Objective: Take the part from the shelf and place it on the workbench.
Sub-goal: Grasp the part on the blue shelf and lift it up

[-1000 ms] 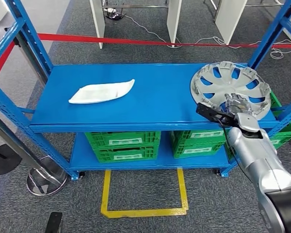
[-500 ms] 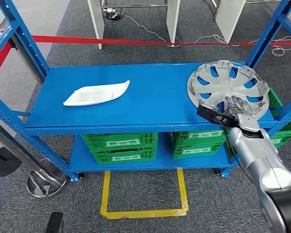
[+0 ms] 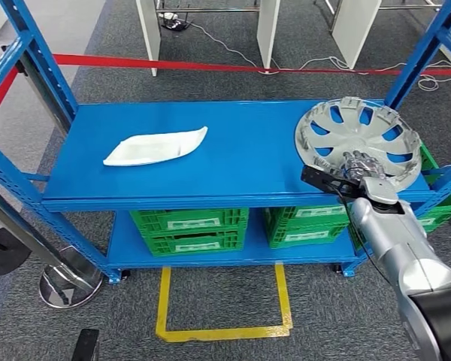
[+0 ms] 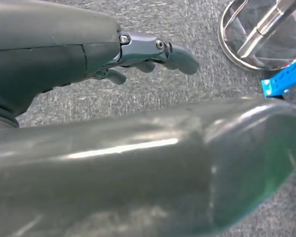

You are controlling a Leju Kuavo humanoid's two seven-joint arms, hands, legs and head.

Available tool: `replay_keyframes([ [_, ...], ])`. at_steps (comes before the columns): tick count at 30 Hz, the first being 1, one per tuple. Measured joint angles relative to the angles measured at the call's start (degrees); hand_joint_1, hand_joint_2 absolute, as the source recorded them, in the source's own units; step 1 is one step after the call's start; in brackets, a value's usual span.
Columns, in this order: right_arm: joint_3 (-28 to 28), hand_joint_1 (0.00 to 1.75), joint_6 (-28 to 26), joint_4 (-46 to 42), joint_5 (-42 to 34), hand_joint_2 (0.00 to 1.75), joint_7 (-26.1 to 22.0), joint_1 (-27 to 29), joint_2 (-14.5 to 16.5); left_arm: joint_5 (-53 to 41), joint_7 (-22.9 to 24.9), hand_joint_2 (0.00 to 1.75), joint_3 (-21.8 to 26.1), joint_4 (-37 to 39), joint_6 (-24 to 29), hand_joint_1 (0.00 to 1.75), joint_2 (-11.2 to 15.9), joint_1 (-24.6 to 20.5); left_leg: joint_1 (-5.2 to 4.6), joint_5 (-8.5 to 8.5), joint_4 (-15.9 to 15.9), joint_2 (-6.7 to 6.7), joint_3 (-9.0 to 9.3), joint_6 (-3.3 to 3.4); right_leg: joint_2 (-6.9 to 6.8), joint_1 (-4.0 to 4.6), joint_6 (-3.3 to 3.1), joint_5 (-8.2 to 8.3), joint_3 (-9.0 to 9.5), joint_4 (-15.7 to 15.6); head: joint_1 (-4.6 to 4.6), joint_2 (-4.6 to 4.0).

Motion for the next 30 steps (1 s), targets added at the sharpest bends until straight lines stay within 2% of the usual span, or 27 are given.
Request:
replay_keyframes([
  [1,0.0,0.0,0.0,0.0,0.0,1.75,0.0,-0.1,0.0,0.0,0.0,0.0,0.0,0.0,0.0,0.0,0.0,0.0,0.11,0.1,-0.2,0.01,0.11,0.34,0.0,-0.04,0.22,-0.98,-0.84,1.6,0.09,0.0],
  [2,0.0,0.0,0.0,0.0,0.0,1.75,0.0,-0.2,0.0,0.0,0.0,0.0,0.0,0.0,0.0,0.0,0.0,-0.1,0.19,0.14,-0.4,0.02,0.2,0.61,0.0,-0.07,0.38,-2.45,-2.34,4.5,0.16,0.0],
  [4,0.1,0.0,0.0,0.2,0.0,1.75,0.1,-0.1,0.0,0.0,0.0,0.0,0.0,0.0,0.0,0.0,0.0,-0.1,0.13,0.07,-0.4,0.03,0.23,0.9,0.01,-0.07,0.62,-5.53,-6.36,12.4,0.26,-0.01],
  [5,0.1,0.0,0.0,0.3,0.0,1.75,0.1,0.0,0.0,0.0,0.0,0.0,0.0,0.0,0.0,0.0,-0.1,-0.1,0.11,0.02,-0.3,0.03,0.26,0.96,0.01,-0.07,0.71,-6.24,-8.06,15.3,0.24,-0.01],
  [6,0.2,0.0,0.0,0.3,0.0,1.75,0.2,0.1,0.0,0.0,0.0,0.0,0.0,0.0,0.0,0.0,-0.1,0.0,0.1,-0.04,-0.3,0.02,0.32,0.99,0.0,-0.07,0.73,-5.81,-8.81,16.2,0.26,-0.01],
  [7,0.3,0.0,0.0,0.4,-0.1,1.75,0.3,0.2,0.0,0.0,0.0,0.0,0.0,0.0,0.0,0.0,-0.1,0.0,0.1,-0.12,-0.3,0.01,0.44,0.97,-0.01,-0.07,0.69,-4.32,-8.42,14.8,0.26,-0.01],
  [9,0.4,0.0,0.2,0.5,-0.3,1.75,0.6,0.1,-0.1,0.0,0.0,0.0,0.0,0.0,0.0,0.0,-0.2,0.0,0.06,-0.41,-0.3,-0.01,0.78,0.71,-0.05,-0.05,0.4,0.0,-4.9,7.0,0.27,0.0],
  [10,0.4,0.0,0.3,0.5,-0.4,1.75,0.8,0.0,-0.1,0.0,0.0,0.0,0.0,0.0,0.0,0.0,-0.2,0.0,-0.06,-0.57,-0.1,-0.04,0.83,0.48,-0.06,0.01,0.2,1.3,-2.95,3.2,0.25,-0.01],
  [11,0.5,0.0,0.5,0.5,-0.5,1.75,0.9,-0.2,-0.1,0.1,0.1,0.0,0.0,0.0,0.0,0.0,-0.2,0.0,-0.17,-0.65,-0.1,-0.05,0.8,0.2,-0.07,0.08,0.0,1.93,-1.62,0.7,0.22,0.0],
  [14,0.5,0.0,0.9,0.7,-0.8,1.75,1.4,-0.2,-0.2,0.2,0.2,0.0,0.0,0.0,0.1,0.0,-0.2,0.1,-0.27,-0.68,-0.1,-0.01,0.64,-0.61,0.01,0.16,-0.73,1.83,-0.84,-0.4,0.17,0.0],
  [16,0.5,0.0,0.9,0.7,-1.0,1.75,1.7,-0.2,-0.2,0.2,0.2,0.0,0.0,0.0,0.1,0.0,-0.1,0.0,-0.21,-1.98,1.6,0.03,0.08,-1.25,0.0,-0.1,-1.33,1.89,-0.62,-0.7,0.05,-0.01],
  [17,0.5,0.0,0.7,0.8,-1.0,1.75,1.8,-0.3,-0.2,0.2,0.2,0.0,0.0,0.0,0.1,0.0,-0.1,0.0,-0.14,-3.45,4.0,0.04,-1.0,-1.58,-0.04,-0.24,-1.57,1.89,-0.48,-0.8,-0.02,-0.01],
  [19,0.5,0.0,0.2,0.8,-1.0,1.75,2.3,-0.2,-0.2,0.2,0.3,0.0,0.0,0.0,0.1,0.0,-0.1,0.1,0.02,-7.01,11.9,0.05,-4.62,-2.0,-0.06,-0.24,-1.85,1.76,-0.4,-0.8,-0.16,-0.01],
  [20,0.5,0.0,-0.3,0.9,-1.1,1.75,2.7,-0.1,-0.2,0.2,0.4,0.0,0.0,0.0,0.1,0.0,-0.2,0.2,0.08,-8.08,15.3,0.05,-6.31,-2.11,-0.05,-0.23,-1.9,1.72,-0.36,-0.8,-0.14,-0.01],
  [21,0.5,0.0,-0.9,0.9,-1.1,1.75,3.2,0.1,-0.2,0.2,0.5,0.0,0.0,0.0,0.1,0.0,-0.2,0.2,0.09,-8.12,17.0,0.05,-7.22,-2.14,-0.04,-0.22,-1.92,1.67,-0.31,-0.7,-0.15,0.0],
  [22,0.4,0.0,-1.5,0.9,-1.1,1.75,3.6,0.2,-0.2,0.2,0.6,0.0,0.0,0.0,0.1,0.0,-0.2,0.2,0.09,-6.97,16.3,0.05,-7.03,-2.08,0.0,-0.22,-1.92,1.62,-0.22,-0.7,-0.15,0.0],
  [23,0.4,0.0,-2.1,0.9,-1.1,1.75,4.0,0.2,-0.2,0.2,0.7,0.0,0.0,0.0,0.1,0.0,-0.2,0.2,0.09,-4.91,13.4,0.05,-5.78,-1.93,0.03,-0.22,-1.87,1.54,-0.08,-0.7,-0.15,0.0],
  [24,0.3,0.0,-2.5,0.9,-1.1,1.75,4.3,0.2,-0.2,0.1,0.7,0.0,-0.1,0.0,0.1,0.0,-0.2,0.2,0.08,-2.57,9.3,0.05,-3.94,-1.67,0.07,-0.22,-1.78,1.44,0.06,-0.6,-0.16,0.0],
  [25,0.3,0.0,-2.7,0.9,-1.0,1.75,4.6,0.2,-0.2,0.1,0.8,0.0,-0.1,0.0,0.1,0.0,-0.2,0.2,0.0,-0.92,5.4,0.05,-2.12,-1.4,0.1,-0.13,-1.63,1.31,0.13,-0.6,-0.16,-0.01],
  [26,0.2,0.0,-2.8,0.9,-1.0,1.75,4.8,0.2,-0.2,0.1,0.8,0.0,-0.1,0.0,0.1,0.0,-0.2,0.2,-0.07,0.0,2.3,0.05,-0.78,-1.15,0.14,-0.03,-1.43,1.21,0.11,-0.5,-0.13,-0.01],
  [27,0.1,0.0,-2.9,0.9,-0.9,1.75,5.3,0.2,-0.2,0.1,0.8,0.0,-0.2,0.0,0.1,0.0,-0.2,0.2,-0.16,0.17,0.8,0.04,-0.12,-0.94,0.14,0.05,-1.17,1.18,0.02,-0.5,-0.09,-0.01],
  [30,-0.5,0.0,-2.8,0.9,0.0,1.75,7.0,0.4,-0.3,0.0,1.0,0.0,-0.4,0.0,0.2,0.0,-0.3,0.2,-0.2,0.01,-0.1,-0.01,0.15,-0.13,0.08,0.0,-0.16,1.09,-0.22,-0.6,-0.07,0.0],
])
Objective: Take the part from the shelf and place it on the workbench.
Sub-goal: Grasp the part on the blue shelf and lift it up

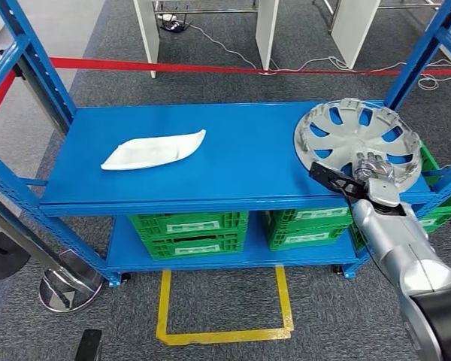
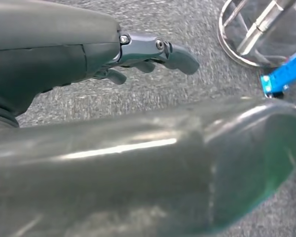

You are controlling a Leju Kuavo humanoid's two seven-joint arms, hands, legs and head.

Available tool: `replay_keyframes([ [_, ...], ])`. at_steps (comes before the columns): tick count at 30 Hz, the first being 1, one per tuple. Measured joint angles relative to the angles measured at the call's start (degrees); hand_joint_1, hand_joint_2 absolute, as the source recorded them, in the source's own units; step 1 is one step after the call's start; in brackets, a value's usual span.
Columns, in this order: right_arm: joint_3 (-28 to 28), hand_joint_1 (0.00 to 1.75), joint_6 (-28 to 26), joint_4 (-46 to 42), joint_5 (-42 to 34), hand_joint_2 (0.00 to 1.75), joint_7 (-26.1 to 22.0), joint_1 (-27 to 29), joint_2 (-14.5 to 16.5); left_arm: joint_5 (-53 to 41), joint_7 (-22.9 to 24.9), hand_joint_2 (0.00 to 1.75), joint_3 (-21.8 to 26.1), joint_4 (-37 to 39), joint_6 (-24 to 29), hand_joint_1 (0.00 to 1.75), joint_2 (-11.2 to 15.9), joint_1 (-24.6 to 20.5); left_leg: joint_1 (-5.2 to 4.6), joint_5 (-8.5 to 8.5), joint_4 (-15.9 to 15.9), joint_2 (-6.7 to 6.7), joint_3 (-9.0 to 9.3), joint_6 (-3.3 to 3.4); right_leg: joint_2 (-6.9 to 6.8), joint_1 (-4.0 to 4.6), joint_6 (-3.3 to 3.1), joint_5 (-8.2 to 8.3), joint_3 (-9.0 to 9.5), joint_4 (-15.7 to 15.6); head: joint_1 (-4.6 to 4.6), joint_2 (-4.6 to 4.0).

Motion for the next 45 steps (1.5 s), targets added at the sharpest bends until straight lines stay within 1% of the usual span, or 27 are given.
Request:
replay_keyframes([
  [2,-0.5,0.0,0.1,0.1,0.7,1.75,1.0,-0.1,-0.1,0.0,0.1,0.0,0.0,0.0,0.1,0.0,0.0,-0.1,0.24,0.24,-0.5,0.02,0.27,0.7,-0.04,-0.08,0.48,-1.74,-1.33,2.6,0.16,0.0],
  [5,-1.1,0.0,-0.1,0.4,1.3,1.75,1.9,-0.1,-0.2,0.0,0.3,0.0,-0.1,0.0,0.2,0.0,-0.1,-0.1,0.28,0.21,-0.6,0.03,0.37,1.1,-0.05,-0.17,0.92,-6.54,-6.79,13.7,0.3,-0.01],
  [6,-1.4,0.0,-0.1,0.6,1.4,1.75,2.0,0.0,-0.2,-0.1,0.3,0.0,-0.1,0.0,0.2,0.0,-0.2,0.0,0.27,0.17,-0.6,0.03,0.41,1.13,-0.06,-0.18,0.99,-7.0,-8.13,16.1,0.3,0.0],
  [7,-1.5,0.0,-0.2,0.8,1.5,1.75,2.1,0.1,-0.2,-0.1,0.3,0.0,-0.1,0.0,0.2,0.0,-0.2,0.0,0.26,0.12,-0.5,0.03,0.46,1.14,-0.06,-0.18,1.01,-6.42,-8.53,16.4,0.32,0.0],
  [8,-1.7,0.0,-0.2,1.0,1.6,1.75,2.1,0.1,-0.2,-0.1,0.4,0.0,-0.1,0.0,0.2,0.0,-0.3,0.0,0.26,0.04,-0.5,0.02,0.57,1.07,-0.07,-0.2,0.95,-4.69,-7.59,14.2,0.31,0.01],
  [10,-2.0,0.0,-0.3,1.1,1.6,1.75,2.2,-0.1,-0.2,-0.1,0.4,0.0,-0.2,0.0,0.2,0.0,-0.4,-0.1,0.16,-0.26,-0.4,0.0,0.8,0.74,-0.09,-0.14,0.7,-0.78,-3.55,6.1,0.31,-0.01],
  [12,-2.1,0.0,-0.4,1.1,1.6,1.75,2.2,-0.3,-0.2,-0.1,0.5,0.0,-0.4,0.0,0.2,0.0,-0.4,-0.1,-0.06,-0.48,-0.1,-0.01,0.75,0.22,-0.09,0.03,0.28,0.65,-0.66,0.8,0.24,0.0],
  [15,-2.4,0.0,-1.1,1.2,1.7,1.75,2.6,-0.5,-0.2,-0.1,0.7,0.0,-0.6,0.0,0.2,0.0,-0.4,-0.1,-0.02,-0.68,0.1,0.01,0.69,-0.57,-0.04,0.1,-0.61,0.46,-0.09,0.0,0.23,0.0],
  [17,-2.8,0.0,-2.0,1.2,1.8,1.75,3.0,-0.5,-0.2,-0.3,0.8,0.0,-0.7,0.0,0.3,0.0,-0.4,-0.1,0.09,-2.2,2.1,0.03,-0.03,-1.23,-0.11,-0.09,-1.29,0.53,0.17,-0.3,0.06,0.0],
  [20,-3.2,0.0,-2.8,1.4,2.0,1.75,3.2,-0.4,-0.2,-0.5,0.8,0.0,-0.9,0.0,0.3,0.0,-0.4,0.0,0.3,-7.2,12.4,0.06,-4.77,-1.94,-0.2,-0.16,-1.83,0.44,0.3,-0.3,-0.18,0.0],
  [21,-3.3,0.0,-3.0,1.5,2.0,1.75,3.3,-0.4,-0.2,-0.5,0.8,0.0,-0.9,0.0,0.3,0.0,-0.4,0.0,0.34,-8.14,15.4,0.06,-6.22,-2.03,-0.19,-0.15,-1.87,0.41,0.32,-0.3,-0.16,-0.01],
  [22,-3.4,0.0,-3.0,1.6,2.0,1.75,3.3,-0.4,-0.2,-0.5,0.8,0.0,-1.0,0.0,0.3,0.0,-0.5,0.1,0.35,-7.87,16.4,0.06,-6.81,-2.05,-0.17,-0.15,-1.88,0.35,0.36,-0.3,-0.18,-0.01],
  [23,-3.4,0.0,-3.0,1.7,2.0,1.75,3.3,-0.4,-0.2,-0.5,0.8,0.0,-1.0,0.0,0.3,0.0,-0.5,0.0,0.36,-6.55,15.5,0.06,-6.48,-1.99,-0.14,-0.15,-1.86,0.29,0.42,-0.2,-0.19,0.0],
  [25,-3.6,0.0,-2.9,2.0,2.0,1.75,3.3,-0.5,-0.2,-0.6,0.8,0.0,-1.0,0.0,0.3,0.0,-0.4,0.0,0.33,-2.18,8.6,0.06,-3.55,-1.63,-0.08,-0.12,-1.65,0.09,0.56,-0.1,-0.2,0.0],
  [27,-3.8,0.0,-2.7,2.2,2.1,1.75,3.2,-0.6,-0.2,-0.6,0.8,0.0,-1.0,0.0,0.3,0.0,-0.4,-0.2,0.23,-0.16,2.5,0.05,-0.8,-1.14,-0.02,0.09,-1.2,-0.12,0.44,0.2,-0.14,0.0],
  [28,-3.9,0.0,-2.6,2.3,2.1,1.75,3.1,-0.7,-0.2,-0.6,0.8,0.0,-1.1,0.0,0.3,0.0,-0.4,-0.2,0.15,-0.17,1.1,0.03,-0.24,-0.9,-0.02,0.17,-0.92,-0.16,0.33,0.2,-0.12,-0.01],
  [30,-4.0,0.0,-2.5,2.5,2.1,1.75,3.0,-0.8,-0.2,-0.6,0.8,0.0,-1.1,0.0,0.3,0.0,-0.4,-0.3,0.13,-0.39,0.6,-0.02,-0.09,-0.32,-0.1,0.13,-0.24,-0.19,0.19,0.2,-0.09,0.0],
  [32,-4.1,0.0,-2.4,2.5,2.1,1.75,2.9,-0.9,-0.2,-0.6,0.8,0.0,-1.1,0.0,0.3,0.0,-0.5,-0.3,0.29,-0.16,0.1,-0.04,0.1,0.38,-0.14,0.01,0.35,-1.34,-0.66,1.6,-0.01,0.0],
  [33,-4.2,0.0,-2.4,2.6,2.1,1.75,2.9,-1.0,-0.2,-0.6,0.8,0.0,-1.2,0.0,0.3,0.0,-0.5,-0.3,0.38,-0.09,-0.1,-0.03,0.19,0.68,-0.13,-0.02,0.55,-2.66,-1.87,4.0,0.06,-0.01],
  [35,-4.3,0.0,-2.4,2.8,2.1,1.75,2.9,-0.9,-0.2,-0.6,0.8,0.0,-1.3,0.0,0.3,0.0,-0.4,-0.4,0.35,-0.17,-0.1,-0.03,0.22,1.05,-0.12,-0.03,0.83,-5.89,-5.61,11.5,0.16,-0.02],
  [36,-4.3,0.0,-2.4,2.9,2.1,1.75,2.9,-0.8,-0.2,-0.6,0.8,0.0,-1.3,0.0,0.3,0.0,-0.4,-0.3,0.32,-0.23,0.0,-0.04,0.23,1.11,-0.12,-0.04,0.94,-6.79,-7.3,14.7,0.16,-0.01],
  [37,-4.4,0.0,-2.4,3.1,2.1,1.75,2.9,-0.7,-0.2,-0.6,0.8,0.0,-1.4,0.0,0.3,0.0,-0.5,-0.3,0.31,-0.29,0.0,-0.05,0.27,1.15,-0.13,-0.05,1.01,-6.69,-8.24,16.1,0.17,0.0],
  [38,-4.4,0.0,-2.4,3.1,2.1,1.75,2.9,-0.7,-0.2,-0.6,0.8,0.0,-1.4,0.0,0.3,0.0,-0.5,-0.3,0.31,-0.37,0.0,-0.06,0.35,1.12,-0.14,-0.06,1.01,-5.47,-8.03,15.1,0.17,0.0],
  [39,-4.4,0.0,-2.4,3.2,2.1,1.75,2.9,-0.7,-0.2,-0.6,0.8,0.0,-1.4,0.0,0.3,0.0,-0.5,-0.3,0.32,-0.49,0.0,-0.07,0.51,1.04,-0.15,-0.09,0.96,-3.48,-6.77,12.2,0.17,0.0],
  [41,-4.4,0.0,-2.4,3.3,2.1,1.75,2.9,-0.9,-0.2,-0.6,0.8,0.0,-1.4,0.0,0.3,0.0,-0.5,-0.3,0.2,-0.83,0.2,-0.1,0.76,0.61,-0.17,-0.09,0.74,-0.09,-2.96,4.5,0.16,0.0],
  [43,-4.5,0.0,-2.4,3.3,2.1,1.75,2.9,-1.0,-0.2,-0.6,0.8,0.0,-1.4,0.0,0.3,0.0,-0.5,-0.4,0.0,-0.96,0.3,-0.12,0.72,0.05,-0.13,0.08,0.25,0.57,-0.77,0.8,0.11,-0.01],
  [45,-4.5,0.0,-2.5,3.3,2.1,1.75,2.8,-1.2,-0.2,-0.6,0.8,0.0,-1.4,0.0,0.3,0.0,-0.5,-0.4,-0.02,-1.02,0.4,-0.1,0.77,-0.48,-0.04,0.18,-0.43,0.3,-0.38,0.5,0.09,-0.01],
])
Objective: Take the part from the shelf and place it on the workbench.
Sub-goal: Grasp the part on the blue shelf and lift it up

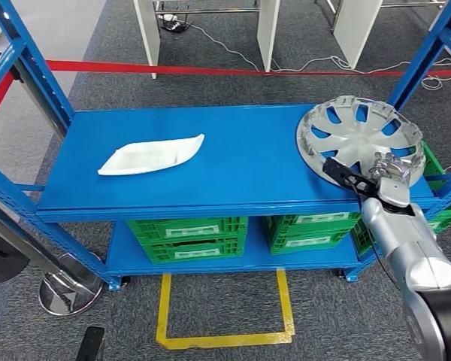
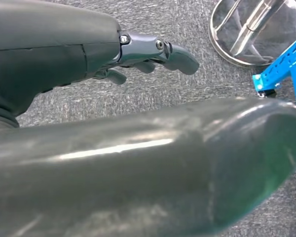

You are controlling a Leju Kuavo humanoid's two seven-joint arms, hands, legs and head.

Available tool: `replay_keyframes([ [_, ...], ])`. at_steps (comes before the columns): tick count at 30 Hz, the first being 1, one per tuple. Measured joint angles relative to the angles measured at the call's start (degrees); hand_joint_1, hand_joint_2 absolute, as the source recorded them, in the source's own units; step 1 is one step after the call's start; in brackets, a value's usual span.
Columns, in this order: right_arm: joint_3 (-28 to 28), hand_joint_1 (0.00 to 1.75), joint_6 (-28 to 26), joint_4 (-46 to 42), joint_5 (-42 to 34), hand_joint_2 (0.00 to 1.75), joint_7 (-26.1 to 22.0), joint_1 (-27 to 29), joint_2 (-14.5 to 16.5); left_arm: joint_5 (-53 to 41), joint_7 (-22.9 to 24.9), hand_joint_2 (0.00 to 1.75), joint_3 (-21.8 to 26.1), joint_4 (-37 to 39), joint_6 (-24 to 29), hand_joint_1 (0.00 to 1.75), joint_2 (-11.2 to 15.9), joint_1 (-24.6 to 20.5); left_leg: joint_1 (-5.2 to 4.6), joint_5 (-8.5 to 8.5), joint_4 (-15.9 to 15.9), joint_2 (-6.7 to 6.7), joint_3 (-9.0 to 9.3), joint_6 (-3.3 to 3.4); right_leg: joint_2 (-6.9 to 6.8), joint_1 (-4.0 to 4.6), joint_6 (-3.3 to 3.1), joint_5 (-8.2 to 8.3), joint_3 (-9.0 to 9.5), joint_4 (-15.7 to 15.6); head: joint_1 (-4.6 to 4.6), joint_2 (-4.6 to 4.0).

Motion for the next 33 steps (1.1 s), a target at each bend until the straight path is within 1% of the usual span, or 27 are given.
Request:
replay_keyframes([
  [2,0.0,0.0,0.0,0.0,0.0,1.75,0.0,-0.2,0.0,0.0,0.0,0.0,0.0,0.0,0.0,0.0,0.0,0.0,0.09,-1.07,1.2,0.05,-0.27,-0.64,-0.04,-0.18,-0.74,-0.02,0.42,-0.3,-0.15,0.01],
  [3,0.0,0.0,0.0,0.0,0.0,1.75,0.0,-0.3,0.0,0.0,0.0,0.0,0.0,0.0,0.0,0.0,0.1,-0.1,0.15,-2.31,3.2,0.06,-1.11,-0.96,-0.09,-0.3,-1.09,-0.02,0.64,-0.5,-0.28,0.01],
  [5,0.0,0.0,0.1,0.0,0.0,1.75,0.0,-0.2,0.0,0.0,0.0,0.0,0.0,0.0,0.0,0.0,0.1,0.0,0.29,-5.54,10.3,0.09,-4.5,-1.4,-0.16,-0.32,-1.47,-0.1,0.78,-0.5,-0.52,0.01],
  [6,0.0,0.0,0.1,0.0,0.0,1.75,0.0,-0.2,0.0,0.0,0.0,0.0,0.0,0.0,0.0,0.0,0.0,0.1,0.34,-6.66,13.8,0.1,-6.27,-1.51,-0.15,-0.3,-1.52,-0.13,0.8,-0.5,-0.52,0.0],
  [7,0.0,0.0,0.1,0.1,0.0,1.75,0.0,-0.2,0.0,0.0,0.0,0.0,0.0,0.0,0.0,0.0,0.0,0.1,0.36,-6.85,15.8,0.1,-7.4,-1.54,-0.13,-0.27,-1.55,-0.17,0.84,-0.5,-0.52,0.0],
  [8,0.0,0.0,0.1,0.1,0.0,1.75,0.0,-0.2,0.0,0.0,0.0,0.0,0.0,0.0,0.0,0.0,0.0,0.2,0.35,-5.94,15.7,0.1,-7.56,-1.47,-0.1,-0.24,-1.54,-0.2,0.91,-0.4,-0.53,-0.01],
  [9,0.0,0.0,0.1,0.1,0.0,1.75,0.0,-0.2,0.0,0.0,0.0,0.0,0.0,0.0,0.0,0.0,0.0,0.2,0.34,-4.1,13.4,0.1,-6.65,-1.3,-0.07,-0.21,-1.5,-0.25,1.01,-0.4,-0.52,0.0],
  [10,0.0,0.0,0.1,0.1,0.0,1.75,0.0,-0.2,0.0,0.0,0.0,0.0,0.0,0.0,0.0,0.0,0.0,0.2,0.31,-1.78,9.5,0.1,-5.01,-1.0,-0.05,-0.19,-1.42,-0.32,1.12,-0.4,-0.53,0.0],
  [11,0.0,0.0,0.1,0.1,0.0,1.75,0.0,-0.2,0.0,0.0,0.0,0.0,0.0,0.0,0.0,0.0,0.0,0.1,0.22,-0.07,5.7,0.1,-3.29,-0.69,-0.02,-0.07,-1.26,-0.42,1.17,-0.4,-0.52,-0.01],
  [12,0.0,0.0,0.1,0.1,0.0,1.75,0.1,-0.2,0.0,0.0,0.0,0.0,0.0,0.0,0.0,0.0,0.1,0.1,0.14,0.97,2.6,0.11,-1.92,-0.4,-0.01,0.03,-1.05,-0.49,1.13,-0.3,-0.49,0.0],
  [13,0.0,0.0,0.1,0.1,0.0,1.75,0.1,-0.2,0.0,0.0,0.0,0.0,0.0,0.0,0.0,0.0,0.1,0.1,0.03,1.32,0.7,0.11,-1.15,-0.18,-0.01,0.09,-0.79,-0.52,1.04,-0.3,-0.45,0.0],
  [16,0.0,0.0,0.1,0.1,0.0,1.75,0.0,-0.1,0.0,0.0,0.0,0.0,0.0,0.0,0.0,0.0,0.0,0.1,-0.04,1.19,-0.3,0.08,-0.88,0.51,-0.06,-0.03,0.17,-0.6,0.81,-0.4,-0.44,-0.01],
  [17,0.0,0.0,0.1,0.1,0.0,1.75,0.0,-0.1,0.0,0.0,0.0,0.0,0.0,0.0,0.0,0.0,0.0,0.1,0.07,1.31,-0.5,0.09,-0.76,0.86,-0.08,-0.08,0.47,-1.17,0.42,0.3,-0.39,-0.01],
  [18,0.0,0.0,0.1,0.1,0.0,1.75,0.0,-0.1,0.0,0.0,0.0,0.0,0.0,0.0,0.0,0.0,0.0,0.0,0.19,1.43,-0.8,0.1,-0.63,1.18,-0.08,-0.12,0.74,-2.25,-0.46,2.0,-0.27,-0.01],
  [19,0.0,0.0,0.1,0.1,0.0,1.75,0.0,-0.1,0.0,0.0,0.0,0.0,0.0,0.0,0.0,0.0,0.1,0.0,0.27,1.47,-0.9,0.12,-0.54,1.39,-0.07,-0.18,0.93,-3.81,-1.97,5.0,-0.2,0.0],
  [21,0.0,0.0,0.1,0.2,0.0,1.75,0.0,0.1,0.0,0.0,0.0,0.0,0.0,0.0,0.0,0.0,0.1,0.0,0.26,1.4,-0.9,0.11,-0.54,1.6,-0.07,-0.21,1.25,-6.81,-5.81,12.6,-0.09,0.0],
  [22,0.0,0.0,0.1,0.3,0.0,1.75,0.0,0.3,0.0,0.0,0.0,0.0,0.0,0.0,0.0,0.0,0.0,0.1,0.26,1.35,-0.8,0.1,-0.51,1.64,-0.07,-0.25,1.38,-7.25,-7.21,15.0,-0.08,0.01],
  [23,0.0,0.44,0.1,0.3,0.0,1.75,0.0,0.4,0.0,0.0,0.0,0.0,0.0,0.0,0.0,0.0,0.0,0.1,0.27,1.28,-0.8,0.09,-0.47,1.64,-0.08,-0.3,1.46,-6.7,-7.72,15.6,-0.05,0.01],
  [24,0.0,0.87,0.1,0.4,0.0,1.75,0.0,0.5,0.0,0.0,0.0,0.0,0.0,0.0,0.0,0.0,0.0,0.1,0.29,1.17,-0.7,0.08,-0.38,1.58,-0.1,-0.38,1.5,-5.12,-7.09,13.8,-0.04,0.01],
  [25,0.0,1.31,0.2,0.4,0.0,1.75,-0.1,0.5,0.0,0.0,0.0,0.0,0.0,0.0,0.0,0.0,-0.1,0.1,0.31,1.01,-0.6,0.07,-0.25,1.42,-0.13,-0.47,1.5,-2.84,-5.4,10.0,-0.04,0.01],
  [26,0.0,1.75,0.6,0.4,-0.4,1.75,-0.8,0.4,0.0,0.1,-0.2,0.0,0.0,0.0,0.0,0.0,-0.1,0.1,0.25,0.81,-0.5,0.05,-0.15,1.18,-0.13,-0.49,1.48,-1.21,-3.45,6.1,-0.06,0.01],
  [27,0.0,1.75,1.6,0.4,-1.1,1.75,-2.4,0.3,-0.1,0.4,-0.6,0.0,0.0,0.0,0.0,0.0,-0.1,0.1,0.17,0.64,-0.3,0.05,-0.15,0.89,-0.08,-0.46,1.32,-0.06,-1.65,2.7,-0.11,0.01],
  [28,0.0,1.75,2.7,0.3,-2.1,1.75,-5.1,0.4,-0.3,0.7,-1.2,0.0,0.0,0.0,0.0,0.0,-0.1,0.1,0.1,0.55,-0.2,0.04,-0.18,0.58,-0.03,-0.37,1.09,0.38,-0.49,0.6,-0.14,0.01],
  [30,0.0,1.75,4.7,-0.2,-4.2,1.75,-10.8,0.7,-1.0,1.4,-2.5,0.0,0.0,0.0,0.0,0.0,0.0,0.3,0.04,0.57,-0.1,0.05,-0.29,0.1,0.1,-0.18,0.42,0.13,0.02,-0.1,-0.17,0.01],
  [31,0.0,1.75,5.0,-0.6,-4.8,1.75,-12.4,1.0,-1.4,1.6,-3.0,0.0,0.0,0.0,0.0,0.0,0.0,0.3,0.09,0.43,-0.1,0.04,-0.28,-0.17,0.07,-0.23,0.07,0.17,0.06,-0.1,-0.14,0.01],
  [32,0.0,1.75,5.2,-1.0,-5.2,1.75,-13.2,1.1,-1.8,1.7,-3.2,0.0,0.0,0.0,0.0,0.0,0.0,0.4,0.13,-0.06,0.4,0.05,-0.44,-0.44,0.02,-0.34,-0.29,0.19,0.17,-0.2,-0.17,0.01],
  [33,0.1,1.75,5.2,-1.5,-5.5,1.75,-13.6,1.3,-2.1,1.8,-3.3,0.0,0.0,0.0,0.0,0.0,0.1,0.4,0.18,-1.07,1.9,0.06,-1.01,-0.73,-0.04,-0.47,-0.67,0.24,0.26,-0.3,-0.22,0.0],
])
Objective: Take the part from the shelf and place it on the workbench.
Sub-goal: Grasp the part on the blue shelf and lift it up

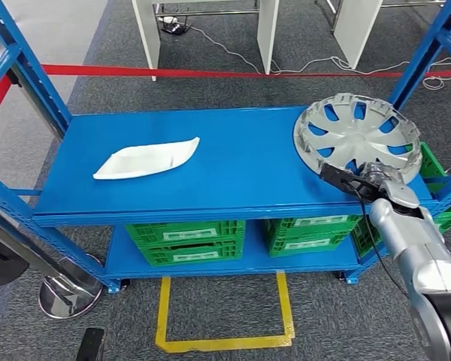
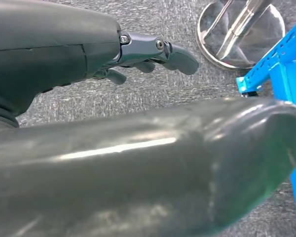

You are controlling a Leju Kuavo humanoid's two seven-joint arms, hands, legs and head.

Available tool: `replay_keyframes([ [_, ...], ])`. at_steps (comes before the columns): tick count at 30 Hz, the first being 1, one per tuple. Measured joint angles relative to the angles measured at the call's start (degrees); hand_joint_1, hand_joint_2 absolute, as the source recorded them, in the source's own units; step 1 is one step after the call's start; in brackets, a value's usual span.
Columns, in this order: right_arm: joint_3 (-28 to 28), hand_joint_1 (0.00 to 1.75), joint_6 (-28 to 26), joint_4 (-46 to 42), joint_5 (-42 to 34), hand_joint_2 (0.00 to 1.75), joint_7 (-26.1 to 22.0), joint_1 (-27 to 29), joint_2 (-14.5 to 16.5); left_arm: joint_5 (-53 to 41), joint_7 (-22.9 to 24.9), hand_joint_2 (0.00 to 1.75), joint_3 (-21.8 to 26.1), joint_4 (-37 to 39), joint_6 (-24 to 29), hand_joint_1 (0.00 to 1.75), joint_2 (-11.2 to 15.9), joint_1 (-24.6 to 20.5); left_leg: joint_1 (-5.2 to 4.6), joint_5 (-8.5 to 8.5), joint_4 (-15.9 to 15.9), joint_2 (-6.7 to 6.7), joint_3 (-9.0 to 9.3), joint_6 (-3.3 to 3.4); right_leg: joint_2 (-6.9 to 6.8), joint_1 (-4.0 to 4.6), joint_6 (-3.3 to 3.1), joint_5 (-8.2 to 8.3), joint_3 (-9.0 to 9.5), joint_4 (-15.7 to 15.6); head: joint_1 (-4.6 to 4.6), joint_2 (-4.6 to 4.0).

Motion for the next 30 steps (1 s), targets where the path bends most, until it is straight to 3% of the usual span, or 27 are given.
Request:
replay_keyframes([
  [3,0.2,1.75,0.0,-1.1,-0.5,1.75,-0.8,0.6,-0.5,0.0,-0.1,0.0,0.0,0.0,-0.1,0.0,0.0,0.1,0.18,-4.97,10.3,0.04,-4.63,-0.55,-0.1,-0.05,-0.58,-0.03,0.1,-0.1,-0.09,-0.01],
  [4,0.2,1.75,0.0,-1.4,-0.6,1.75,-1.0,0.9,-0.6,0.0,-0.2,0.0,0.0,0.0,-0.1,0.0,0.0,0.1,0.21,-5.84,13.3,0.04,-6.05,-0.6,-0.12,-0.02,-0.6,-0.04,0.12,-0.1,-0.08,-0.01],
  [5,0.3,1.75,0.0,-1.7,-0.6,1.75,-1.1,1.2,-0.7,0.0,-0.2,0.0,0.0,0.0,-0.1,0.0,0.0,0.1,0.21,-5.63,14.4,0.04,-6.64,-0.58,-0.13,0.0,-0.6,-0.06,0.15,0.0,-0.07,-0.01],
  [6,0.4,1.75,0.0,-1.9,-0.7,1.75,-1.2,1.4,-0.8,0.0,-0.2,0.0,0.0,0.0,-0.1,0.0,0.0,0.1,0.21,-4.35,13.3,0.04,-6.17,-0.47,-0.14,0.01,-0.57,-0.08,0.19,0.0,-0.08,0.0],
  [9,0.5,1.75,-0.1,-2.6,-0.8,1.75,-1.3,1.6,-1.2,0.0,-0.3,0.0,0.0,0.0,-0.1,0.0,0.1,0.1,0.11,1.03,2.4,0.03,-1.15,0.3,-0.18,0.14,-0.21,-0.27,0.31,0.1,-0.06,0.01],
  [11,0.6,1.75,-0.1,-2.9,-0.8,1.75,-1.4,1.6,-1.5,0.0,-0.4,0.0,0.0,0.0,-0.1,0.0,0.1,0.1,-0.05,1.7,-1.4,0.0,0.51,0.67,-0.3,0.29,0.36,-0.31,0.15,0.2,-0.01,0.0],
  [14,0.6,1.75,-0.1,-3.2,-0.9,1.75,-1.4,1.9,-1.9,0.0,-0.5,0.0,0.0,0.0,-0.1,0.0,0.0,0.1,0.02,1.72,-2.0,-0.1,0.59,1.32,-0.48,0.15,1.33,-0.62,-0.18,0.3,0.04,0.0],
  [16,0.6,1.75,-0.1,-3.3,-0.9,1.75,-1.4,2.0,-2.3,0.0,-0.5,0.0,0.0,0.0,-0.1,0.0,0.0,0.1,0.25,1.95,-2.4,-0.09,0.77,1.93,-0.35,0.04,1.82,-2.83,-1.95,3.8,0.2,0.0],
  [18,0.6,1.75,-0.1,-3.3,-0.9,1.75,-1.4,2.2,-2.5,0.0,-0.5,0.0,0.0,0.0,-0.2,0.0,0.1,0.0,0.19,1.91,-2.4,-0.09,0.79,2.21,-0.24,0.02,2.1,-6.19,-5.58,11.4,0.32,0.0],
  [20,0.7,1.75,-0.1,-3.3,-0.9,1.75,-1.4,2.5,-2.6,0.0,-0.5,0.0,0.0,0.0,-0.2,0.0,0.0,0.1,0.14,1.84,-2.4,-0.1,0.82,2.3,-0.23,0.03,2.24,-7.3,-8.25,16.4,0.32,-0.01],
  [21,0.7,1.75,-0.1,-3.3,-0.9,1.75,-1.4,2.6,-2.6,0.0,-0.5,0.0,0.0,0.0,-0.2,0.0,-0.1,0.1,0.13,1.78,-2.4,-0.12,0.9,2.31,-0.23,0.03,2.21,-6.24,-8.11,15.7,0.33,-0.01],
  [22,0.7,1.75,-0.1,-3.4,-0.9,1.75,-1.4,2.6,-2.7,0.0,-0.5,0.0,0.0,0.0,-0.2,0.0,-0.1,0.1,0.13,1.67,-2.4,-0.16,1.05,2.28,-0.24,0.02,2.13,-4.26,-6.75,12.7,0.33,0.0],
  [24,0.7,1.75,-0.1,-3.6,-0.9,1.75,-1.4,2.5,-2.8,0.0,-0.5,0.0,0.0,0.0,-0.2,0.0,-0.1,0.1,0.02,1.37,-2.3,-0.28,1.3,1.96,-0.3,0.09,1.82,-0.69,-2.6,4.5,0.32,-0.01],
  [25,0.7,1.75,-0.1,-3.8,-0.9,1.75,-1.4,2.4,-2.9,0.0,-0.5,0.0,0.0,0.0,-0.2,0.0,-0.1,0.1,-0.08,1.28,-2.1,-0.35,1.29,1.71,-0.29,0.17,1.62,0.06,-1.03,1.7,0.29,0.0],
  [29,1.2,1.75,-0.1,-4.7,-1.3,1.75,-1.6,2.5,-3.0,0.0,-0.5,0.0,0.0,0.0,-0.2,0.0,-0.1,0.1,-0.09,1.17,-2.0,-0.44,1.15,0.62,-0.2,0.31,0.55,-0.02,0.08,-0.1,0.26,0.01],
  [30,1.4,1.75,-0.2,-5.0,-1.5,1.75,-1.6,2.6,-3.0,0.0,-0.6,0.0,0.0,0.0,-0.3,0.0,-0.1,0.1,-0.06,0.49,-1.2,-0.41,0.84,0.32,-0.28,0.19,0.19,0.03,0.22,-0.2,0.17,0.01],
])
